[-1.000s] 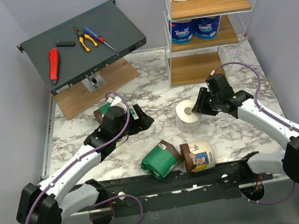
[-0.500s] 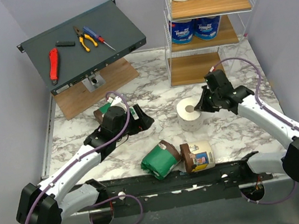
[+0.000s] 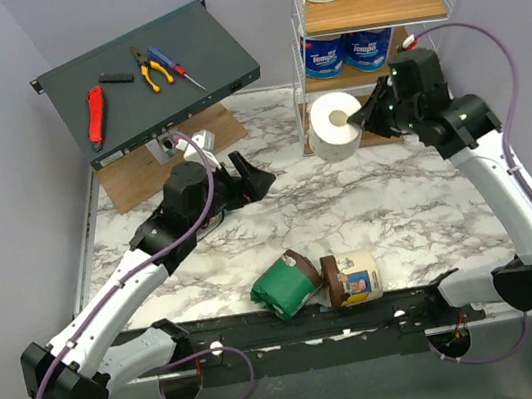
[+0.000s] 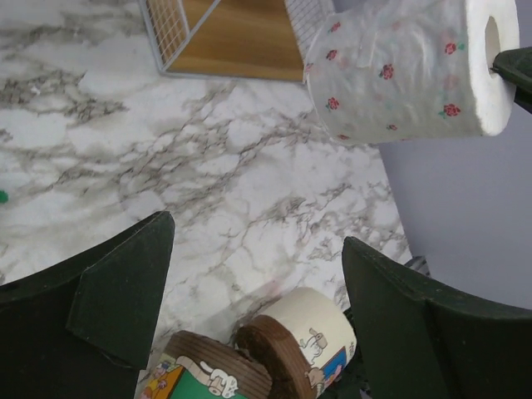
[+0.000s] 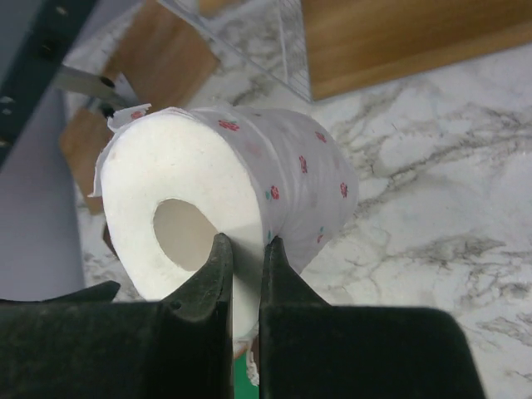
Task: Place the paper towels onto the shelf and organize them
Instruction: Pick up the paper towel from the center of the board.
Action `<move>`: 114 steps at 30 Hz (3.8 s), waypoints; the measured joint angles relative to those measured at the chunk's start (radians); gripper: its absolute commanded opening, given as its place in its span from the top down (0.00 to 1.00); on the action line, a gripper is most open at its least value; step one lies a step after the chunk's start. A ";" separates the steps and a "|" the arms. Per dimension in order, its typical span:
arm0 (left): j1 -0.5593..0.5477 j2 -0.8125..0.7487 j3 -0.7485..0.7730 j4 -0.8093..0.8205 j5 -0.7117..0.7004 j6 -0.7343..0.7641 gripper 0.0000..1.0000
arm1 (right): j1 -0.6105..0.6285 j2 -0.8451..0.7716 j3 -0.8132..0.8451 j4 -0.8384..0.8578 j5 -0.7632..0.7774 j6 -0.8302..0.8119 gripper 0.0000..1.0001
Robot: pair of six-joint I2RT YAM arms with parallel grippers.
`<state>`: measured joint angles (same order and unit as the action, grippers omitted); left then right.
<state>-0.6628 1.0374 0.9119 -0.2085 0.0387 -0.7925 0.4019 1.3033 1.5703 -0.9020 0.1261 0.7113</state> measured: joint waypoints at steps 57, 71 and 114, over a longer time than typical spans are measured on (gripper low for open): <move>-0.121 0.485 0.490 0.925 0.039 0.903 0.02 | -0.038 0.348 0.763 0.124 0.280 0.216 0.99; -0.106 0.694 0.723 0.933 -0.008 1.149 0.02 | -0.047 0.364 0.733 0.198 0.284 0.230 0.99; -0.160 0.844 0.926 0.886 -0.096 1.088 0.04 | -0.064 0.312 0.630 0.241 0.190 0.332 0.99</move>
<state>-0.8227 1.8816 1.8378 0.6777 -0.0574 0.2951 0.3378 1.6154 2.2002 -0.6613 0.3157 1.0435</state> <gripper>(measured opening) 0.960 0.079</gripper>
